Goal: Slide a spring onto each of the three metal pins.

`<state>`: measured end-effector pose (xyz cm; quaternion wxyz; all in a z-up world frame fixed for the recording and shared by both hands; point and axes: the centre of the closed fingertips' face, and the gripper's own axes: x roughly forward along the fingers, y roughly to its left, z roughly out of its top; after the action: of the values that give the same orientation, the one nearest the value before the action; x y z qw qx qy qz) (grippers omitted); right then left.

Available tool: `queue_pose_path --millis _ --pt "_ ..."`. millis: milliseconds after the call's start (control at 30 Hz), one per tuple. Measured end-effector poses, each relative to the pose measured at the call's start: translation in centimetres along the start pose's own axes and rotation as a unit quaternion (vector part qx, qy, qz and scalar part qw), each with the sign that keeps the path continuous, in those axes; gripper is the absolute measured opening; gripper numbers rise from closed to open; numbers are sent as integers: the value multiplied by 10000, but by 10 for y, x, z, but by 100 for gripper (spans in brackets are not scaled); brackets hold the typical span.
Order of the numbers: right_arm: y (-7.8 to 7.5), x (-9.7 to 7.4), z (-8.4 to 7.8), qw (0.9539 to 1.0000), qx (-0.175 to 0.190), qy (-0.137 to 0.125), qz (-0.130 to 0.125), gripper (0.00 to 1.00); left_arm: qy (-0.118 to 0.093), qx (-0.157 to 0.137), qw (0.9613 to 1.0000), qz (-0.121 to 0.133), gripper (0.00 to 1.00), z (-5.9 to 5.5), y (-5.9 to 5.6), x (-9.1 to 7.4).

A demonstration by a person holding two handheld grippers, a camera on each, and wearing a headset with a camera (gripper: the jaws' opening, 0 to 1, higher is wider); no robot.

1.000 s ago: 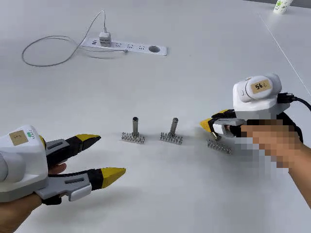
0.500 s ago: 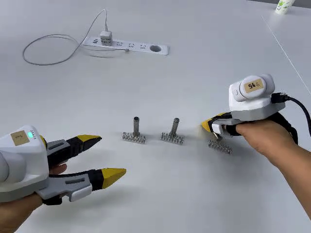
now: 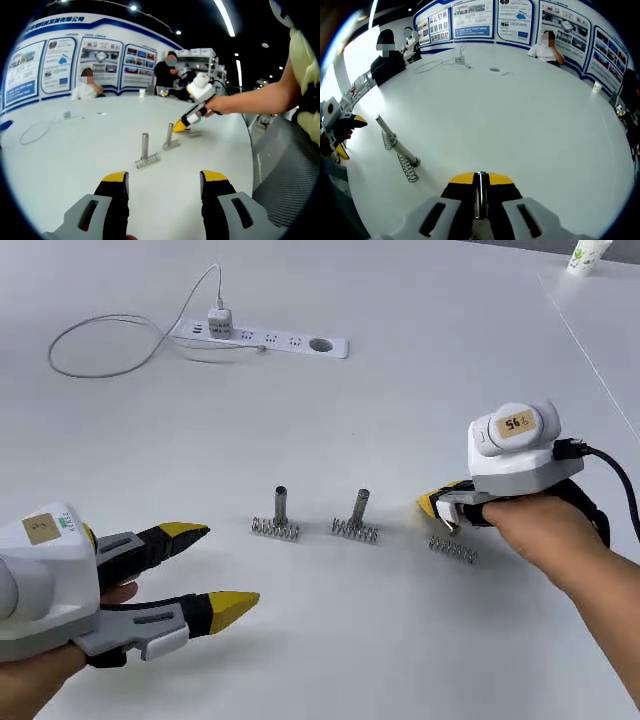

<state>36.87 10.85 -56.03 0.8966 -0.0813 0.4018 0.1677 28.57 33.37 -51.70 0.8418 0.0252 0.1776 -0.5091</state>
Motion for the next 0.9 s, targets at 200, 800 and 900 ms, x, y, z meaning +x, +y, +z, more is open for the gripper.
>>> queue_pose_path --millis 200,800,900 --pt "-1 -2 -2 10000 80 4 24 9 -19 10 10000 8 59 1 0 0" --pt "5 -36 5 9985 266 -475 10 9 -65 12 10000 -15 58 3 -3 0" --pt "6 -38 7 9981 262 -551 10 9 -72 21 10000 -12 58 4 -2 -1"
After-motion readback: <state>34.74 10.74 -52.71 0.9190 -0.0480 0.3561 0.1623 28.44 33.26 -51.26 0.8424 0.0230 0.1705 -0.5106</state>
